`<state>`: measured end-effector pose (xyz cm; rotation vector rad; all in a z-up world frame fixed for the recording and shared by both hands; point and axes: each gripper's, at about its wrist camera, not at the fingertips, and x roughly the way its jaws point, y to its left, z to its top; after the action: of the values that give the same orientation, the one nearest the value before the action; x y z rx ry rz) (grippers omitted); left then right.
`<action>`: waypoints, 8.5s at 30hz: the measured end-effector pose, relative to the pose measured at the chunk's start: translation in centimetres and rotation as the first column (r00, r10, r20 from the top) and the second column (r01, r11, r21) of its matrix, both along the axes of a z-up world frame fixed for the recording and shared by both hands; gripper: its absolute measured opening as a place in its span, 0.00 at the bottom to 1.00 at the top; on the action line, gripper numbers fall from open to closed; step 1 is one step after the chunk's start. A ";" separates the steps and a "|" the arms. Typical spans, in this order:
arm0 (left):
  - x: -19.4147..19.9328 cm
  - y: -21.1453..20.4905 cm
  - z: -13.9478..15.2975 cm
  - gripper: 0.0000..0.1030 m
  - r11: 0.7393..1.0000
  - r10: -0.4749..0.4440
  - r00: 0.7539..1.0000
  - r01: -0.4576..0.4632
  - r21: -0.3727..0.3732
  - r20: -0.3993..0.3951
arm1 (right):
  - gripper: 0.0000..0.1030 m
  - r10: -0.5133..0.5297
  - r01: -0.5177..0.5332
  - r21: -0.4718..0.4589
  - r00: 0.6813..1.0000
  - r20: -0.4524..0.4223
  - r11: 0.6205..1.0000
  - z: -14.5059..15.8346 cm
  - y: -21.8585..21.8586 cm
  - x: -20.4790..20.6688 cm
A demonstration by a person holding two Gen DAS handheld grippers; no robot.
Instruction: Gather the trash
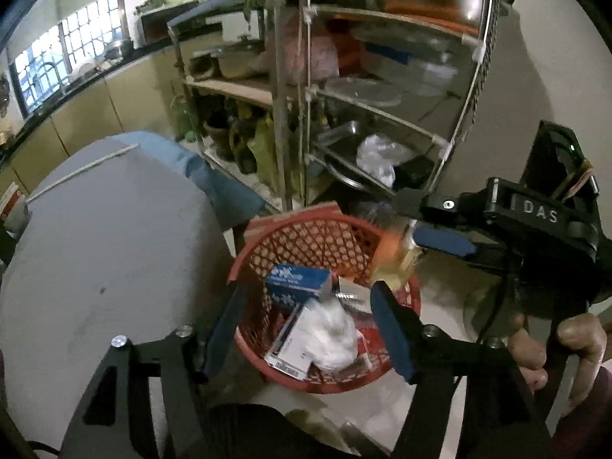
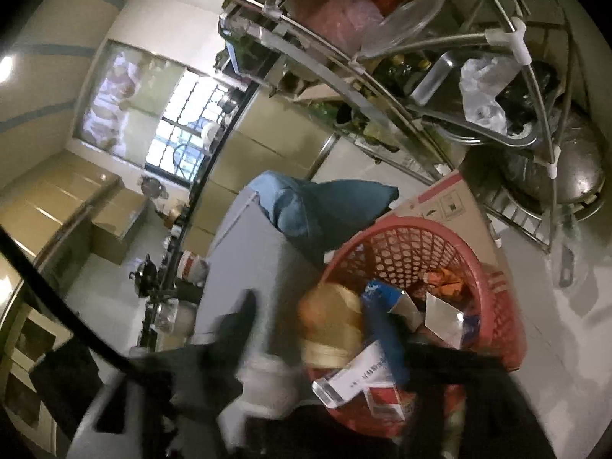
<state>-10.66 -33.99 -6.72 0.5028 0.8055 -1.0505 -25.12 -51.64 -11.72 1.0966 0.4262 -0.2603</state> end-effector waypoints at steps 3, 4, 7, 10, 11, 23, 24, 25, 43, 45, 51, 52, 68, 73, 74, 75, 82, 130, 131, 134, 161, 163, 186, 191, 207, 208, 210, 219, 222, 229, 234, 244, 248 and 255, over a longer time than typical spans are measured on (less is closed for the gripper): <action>0.7 0.9 0.3 0.67 1.000 0.030 0.999 -0.030 0.007 0.027 | 0.69 -0.003 0.003 -0.026 1.000 -0.004 1.000 0.5 0.4 0.1; 1.0 1.3 0.3 0.67 0.999 0.044 0.998 -0.045 0.012 0.036 | 0.69 -0.002 0.002 -0.029 1.000 -0.006 1.000 0.6 0.5 0.1; 2.0 2.9 0.2 0.67 0.994 0.105 0.993 -0.107 0.035 0.062 | 0.69 0.001 -0.001 -0.027 1.000 -0.013 1.000 0.6 0.8 0.2; 2.6 4.9 0.4 0.67 0.985 0.160 0.983 -0.165 0.047 0.086 | 0.69 0.019 -0.021 -0.052 0.999 -0.032 0.998 0.9 1.7 0.7; 2.7 5.5 0.6 0.67 0.982 0.178 0.979 -0.184 0.050 0.100 | 0.69 0.026 -0.028 -0.061 0.999 -0.035 0.998 1.1 2.0 0.8; 2.2 15.3 5.7 0.76 0.912 0.404 0.870 -0.407 -0.052 0.283 | 0.69 0.159 -0.171 -0.272 0.985 -0.067 0.947 5.8 9.4 3.4; 2.0 16.3 6.2 0.76 0.902 0.427 0.856 -0.427 -0.068 0.291 | 0.69 0.174 -0.187 -0.291 0.982 -0.069 0.938 6.3 10.4 3.6; 2.0 17.0 6.5 0.76 0.893 0.445 0.846 -0.443 -0.077 0.295 | 0.69 0.191 -0.204 -0.313 0.979 -0.071 0.928 6.8 11.4 3.8; -0.9 29.2 10.0 0.77 0.680 0.722 0.604 -0.708 -0.189 0.336 | 0.69 0.371 -0.372 -0.546 0.921 -0.117 0.751 12.5 25.2 3.3; -0.9 29.8 10.1 0.77 0.663 0.738 0.587 -0.723 -0.195 0.332 | 0.69 0.374 -0.371 -0.569 0.920 -0.117 0.734 13.3 26.4 3.1; 0.0 31.8 10.0 0.77 0.606 0.785 0.539 -0.770 -0.200 0.305 | 0.69 0.388 -0.386 -0.628 0.911 -0.142 0.676 14.7 30.0 3.6; 0.2 32.3 9.9 0.77 0.593 0.796 0.530 -0.780 -0.200 0.293 | 0.69 0.388 -0.386 -0.639 0.910 -0.146 0.665 14.8 30.6 3.7; -0.9 34.8 9.3 0.77 0.552 0.825 0.494 -0.809 -0.202 0.274 | 0.69 0.392 -0.398 -0.679 0.904 -0.174 0.617 13.8 34.6 3.9; -0.7 35.4 9.3 0.77 0.523 0.844 0.466 -0.825 -0.212 0.267 | 0.69 0.387 -0.395 -0.719 0.903 -0.188 0.572 13.5 35.8 3.6; -0.7 35.6 9.2 0.77 0.521 0.845 0.465 -0.826 -0.212 0.266 | 0.69 0.387 -0.397 -0.723 0.902 -0.192 0.565 13.5 35.9 3.6; -0.7 35.5 9.2 0.77 0.520 0.845 0.463 -0.827 -0.214 0.266 | 0.69 0.387 -0.398 -0.726 0.901 -0.195 0.560 13.5 36.0 3.6; -1.1 35.6 9.0 0.77 0.520 0.845 0.457 -0.823 -0.226 0.278 | 0.69 0.375 -0.389 -0.739 0.906 -0.198 0.550 13.5 35.9 3.4; -1.2 35.7 9.1 0.77 0.530 0.840 0.468 -0.816 -0.232 0.274 | 0.69 0.331 -0.357 -0.728 0.925 -0.187 0.586 13.4 34.5 3.3; -1.2 35.7 9.1 0.77 0.530 0.840 0.468 -0.816 -0.232 0.275 | 0.69 0.332 -0.357 -0.728 0.925 -0.187 0.585 13.4 34.5 3.3; -1.2 35.7 9.1 0.77 0.530 0.840 0.468 -0.816 -0.232 0.274 | 0.69 0.331 -0.356 -0.728 0.925 -0.186 0.586 13.4 34.6 3.3; -1.2 35.7 9.1 0.77 0.532 0.839 0.469 -0.814 -0.232 0.276 | 0.69 0.330 -0.356 -0.729 0.925 -0.188 0.584 13.4 34.6 3.3; -1.2 35.7 9.1 0.77 0.531 0.840 0.468 -0.815 -0.233 0.276 | 0.69 0.331 -0.356 -0.729 0.925 -0.187 0.585 13.5 34.6 3.2; -1.3 35.7 9.5 0.77 0.542 0.832 0.477 -0.808 -0.231 0.282 | 0.69 0.334 -0.359 -0.729 0.924 -0.188 0.583 13.7 34.7 3.3; -1.2 35.9 9.7 0.77 0.547 0.828 0.481 -0.805 -0.230 0.287 | 0.69 0.333 -0.358 -0.729 0.924 -0.187 0.584 13.6 34.8 3.3; -1.0 35.9 9.4 0.77 0.548 0.827 0.482 -0.807 -0.222 0.288 | 0.69 0.332 -0.357 -0.728 0.925 -0.186 0.585 13.6 34.7 3.4; -1.0 35.9 9.3 0.77 0.547 0.827 0.482 -0.807 -0.220 0.289 | 0.69 0.332 -0.357 -0.728 0.925 -0.186 0.585 13.5 34.6 3.4; -0.9 36.1 9.2 0.77 0.547 0.827 0.482 -0.808 -0.219 0.288 | 0.69 0.331 -0.354 -0.729 0.926 -0.184 0.586 13.3 34.5 3.3; -0.8 36.2 9.2 0.77 0.549 0.826 0.484 -0.807 -0.217 0.288 | 0.69 0.329 -0.352 -0.728 0.927 -0.182 0.588 13.0 34.3 3.2; -0.8 36.1 9.1 0.77 0.550 0.825 0.486 -0.807 -0.216 0.288 | 0.69 0.328 -0.351 -0.730 0.927 -0.182 0.587 13.0 34.3 3.2; -0.8 35.9 8.5 0.77 0.559 0.819 0.492 -0.802 -0.211 0.296 | 0.69 0.320 -0.342 -0.739 0.930 -0.178 0.581 13.0 34.4 3.2; -0.7 35.8 8.3 0.77 0.563 0.815 0.497 -0.800 -0.205 0.297 | 0.69 0.318 -0.345 -0.729 0.930 -0.182 0.592 13.0 34.3 3.4; -0.7 35.8 8.3 0.77 0.560 0.818 0.495 -0.802 -0.208 0.294 | 0.69 0.327 -0.353 -0.732 0.926 -0.187 0.583 12.9 34.3 3.4; -0.7 35.8 8.3 0.77 0.560 0.817 0.495 -0.802 -0.207 0.294 | 0.69 0.324 -0.349 -0.733 0.928 -0.183 0.584 12.9 34.2 3.3; -0.8 35.6 8.3 0.77 0.565 0.814 0.498 -0.798 -0.209 0.298 | 0.69 0.324 -0.348 -0.732 0.928 -0.181 0.586 12.9 34.1 3.3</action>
<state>-11.41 1.57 1.59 0.2028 0.5634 -0.0587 -21.83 -17.50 1.14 0.1584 0.4785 -0.0886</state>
